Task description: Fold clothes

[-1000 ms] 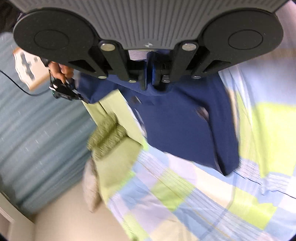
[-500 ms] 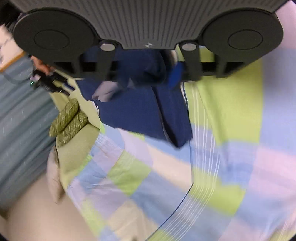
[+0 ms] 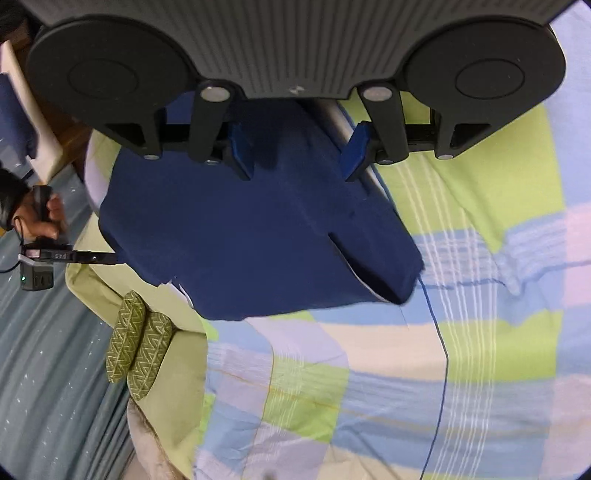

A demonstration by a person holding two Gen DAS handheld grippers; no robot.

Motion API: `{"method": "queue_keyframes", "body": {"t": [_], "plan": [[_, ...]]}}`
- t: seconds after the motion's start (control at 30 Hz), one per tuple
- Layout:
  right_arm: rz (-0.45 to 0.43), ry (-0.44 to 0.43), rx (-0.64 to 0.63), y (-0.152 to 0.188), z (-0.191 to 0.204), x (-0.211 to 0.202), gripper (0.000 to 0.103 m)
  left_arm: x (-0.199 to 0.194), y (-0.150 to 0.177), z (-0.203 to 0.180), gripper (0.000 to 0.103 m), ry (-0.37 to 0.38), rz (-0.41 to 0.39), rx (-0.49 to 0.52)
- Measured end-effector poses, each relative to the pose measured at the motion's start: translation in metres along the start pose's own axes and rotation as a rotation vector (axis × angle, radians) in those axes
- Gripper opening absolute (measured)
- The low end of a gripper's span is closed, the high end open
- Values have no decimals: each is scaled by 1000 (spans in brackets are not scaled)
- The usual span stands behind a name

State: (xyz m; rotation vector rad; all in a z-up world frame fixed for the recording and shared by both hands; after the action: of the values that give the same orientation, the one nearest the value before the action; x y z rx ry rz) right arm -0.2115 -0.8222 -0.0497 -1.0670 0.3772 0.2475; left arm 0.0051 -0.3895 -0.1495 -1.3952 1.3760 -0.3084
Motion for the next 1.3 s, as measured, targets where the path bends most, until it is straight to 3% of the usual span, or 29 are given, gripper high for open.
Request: {"method": "queue_keyframes", "body": {"t": [0.07, 0.17, 0.27, 0.3, 0.37, 0.4, 0.43, 0.53, 0.63, 0.73, 0.87, 0.93, 1.03, 1.07, 1.2, 1.3], "plan": [[7, -1, 7, -1, -3, 5, 53, 4, 4, 2, 49, 24, 49, -62], [23, -16, 30, -1, -10, 14, 53, 10, 10, 2, 49, 20, 87, -78], [41, -33, 67, 3, -17, 25, 52, 14, 10, 5, 49, 6, 59, -106], [42, -35, 80, 4, -19, 28, 49, 13, 10, 5, 43, 3, 53, -108], [24, -22, 128, 5, -25, 29, 34, 11, 9, 5, 5, -19, 14, -116], [10, -21, 155, 5, -28, 27, 16, 10, 11, 3, 0, -25, 4, -115], [1, -23, 169, 6, -29, 24, 3, 9, 12, 0, 0, -32, -7, -114], [-4, -29, 184, 10, -27, 13, 3, 2, 15, -9, 0, -35, -36, -91], [-52, -25, 169, 6, -17, -8, 3, -17, 10, -16, 0, -34, -118, -75], [-167, -53, 167, -23, -9, -23, 3, -36, -18, -19, 0, -43, -242, -34], [-276, -83, 88, -65, 11, -16, 3, -34, -49, -12, 0, -54, -329, -14], [-297, -84, 76, -78, 14, -4, 3, -14, -52, 4, 0, -86, -308, -24], [-241, -33, 59, -73, -1, 38, 3, 21, -36, 28, 0, -130, -211, -35], [-201, -7, 65, -65, -10, 56, 3, 42, -22, 36, 0, -158, -129, -21], [-62, 68, 110, -25, -36, 96, 3, 55, -6, 45, 5, -155, -113, -25], [-62, 68, 112, -20, -39, 100, 5, 54, -9, 49, 12, -157, -119, -8]]}}
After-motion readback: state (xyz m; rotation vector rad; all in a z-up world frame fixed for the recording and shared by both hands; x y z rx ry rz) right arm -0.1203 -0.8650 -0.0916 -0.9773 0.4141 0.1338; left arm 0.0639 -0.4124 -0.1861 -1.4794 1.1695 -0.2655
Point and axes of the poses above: each gripper's, at about its wrist camera, not at the fingertips, and x roughly the way its jaws point, z to its left, y to its underside, the point moved 2 cm from there along x, roughly the way its jaws point, and after that the axes turned 15 degrees about -z, right-handed, at the moved point
